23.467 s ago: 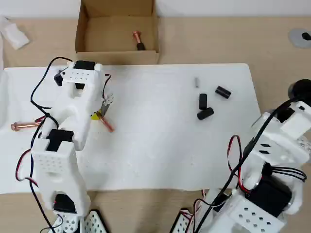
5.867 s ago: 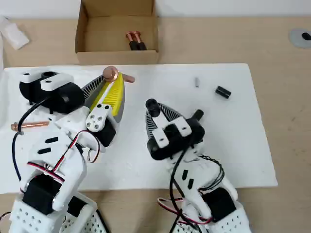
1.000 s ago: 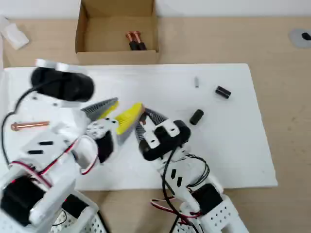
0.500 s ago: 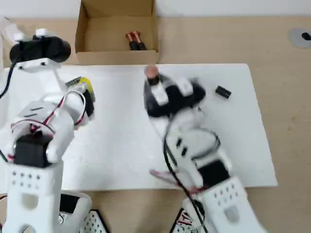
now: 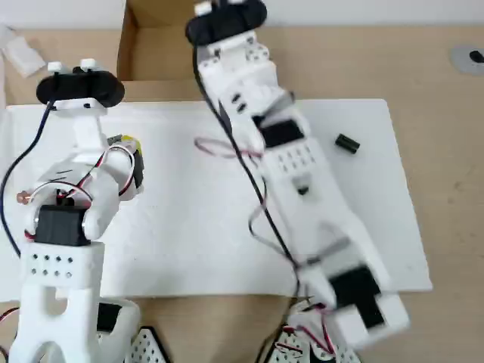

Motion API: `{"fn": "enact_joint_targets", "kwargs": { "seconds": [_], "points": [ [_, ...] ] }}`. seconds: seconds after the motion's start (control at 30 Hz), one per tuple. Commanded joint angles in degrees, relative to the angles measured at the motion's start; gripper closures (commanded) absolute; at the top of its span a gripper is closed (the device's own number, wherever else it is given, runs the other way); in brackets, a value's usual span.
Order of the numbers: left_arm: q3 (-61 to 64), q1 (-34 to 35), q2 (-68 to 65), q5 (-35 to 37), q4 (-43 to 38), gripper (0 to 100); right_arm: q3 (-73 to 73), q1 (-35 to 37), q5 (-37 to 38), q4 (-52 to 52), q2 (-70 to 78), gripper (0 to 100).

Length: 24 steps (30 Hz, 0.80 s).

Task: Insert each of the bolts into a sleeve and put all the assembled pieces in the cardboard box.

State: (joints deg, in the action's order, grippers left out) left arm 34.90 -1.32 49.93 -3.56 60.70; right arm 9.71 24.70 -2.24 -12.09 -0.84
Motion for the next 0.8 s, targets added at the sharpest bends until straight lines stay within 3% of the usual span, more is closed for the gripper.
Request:
{"fn": "enact_joint_targets", "kwargs": {
  "seconds": [0.0,0.4,0.6,0.77],
  "points": [
    [-0.3,0.6,-0.1,-1.5,-1.1,99,-13.5,-1.8,-0.5,2.3,10.8,98.9],
    [-0.3,0.3,-0.1,-1.8,-1.1,99,-50.4,-5.5,-0.4,1.8,50.0,98.6],
    [-0.2,0.2,-0.3,-1.8,-1.1,99,-69.3,-5.5,-0.2,-7.8,64.7,98.4],
    [1.0,0.2,-0.3,-1.8,-1.1,99,-83.3,-4.9,-0.2,-15.5,73.6,86.2]
  ]
}}
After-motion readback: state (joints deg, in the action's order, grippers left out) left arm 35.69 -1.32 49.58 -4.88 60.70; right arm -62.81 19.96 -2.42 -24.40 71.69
